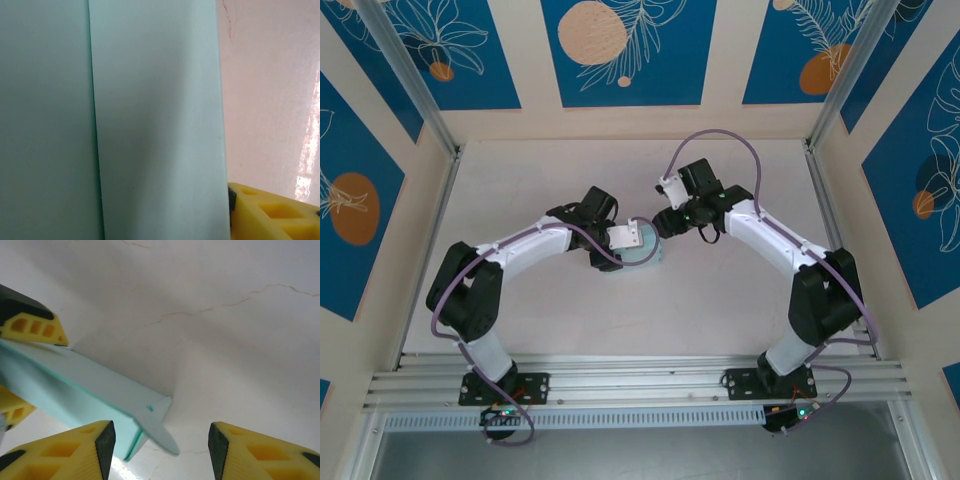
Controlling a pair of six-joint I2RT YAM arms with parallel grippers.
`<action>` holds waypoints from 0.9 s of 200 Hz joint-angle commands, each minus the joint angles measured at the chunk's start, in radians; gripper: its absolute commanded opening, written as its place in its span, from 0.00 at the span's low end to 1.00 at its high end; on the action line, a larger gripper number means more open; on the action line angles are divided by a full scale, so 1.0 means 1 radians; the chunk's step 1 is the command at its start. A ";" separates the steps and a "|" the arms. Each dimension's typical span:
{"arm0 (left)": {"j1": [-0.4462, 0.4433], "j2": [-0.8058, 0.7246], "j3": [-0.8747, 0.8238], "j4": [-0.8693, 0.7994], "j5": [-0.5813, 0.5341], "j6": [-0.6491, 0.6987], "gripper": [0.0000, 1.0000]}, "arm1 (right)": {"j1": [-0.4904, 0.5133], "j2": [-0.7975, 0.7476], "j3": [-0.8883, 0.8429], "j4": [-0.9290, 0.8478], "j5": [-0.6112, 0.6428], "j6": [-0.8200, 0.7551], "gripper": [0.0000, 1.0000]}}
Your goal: Fold the paper box
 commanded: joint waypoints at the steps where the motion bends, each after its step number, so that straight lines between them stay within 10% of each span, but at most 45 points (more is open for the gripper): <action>1: 0.003 0.007 0.011 -0.017 0.041 0.028 0.62 | -0.007 0.029 0.053 -0.041 -0.047 -0.087 0.54; 180: 0.018 0.039 0.038 -0.017 0.050 0.001 0.64 | 0.040 0.037 -0.003 -0.024 -0.044 -0.011 0.25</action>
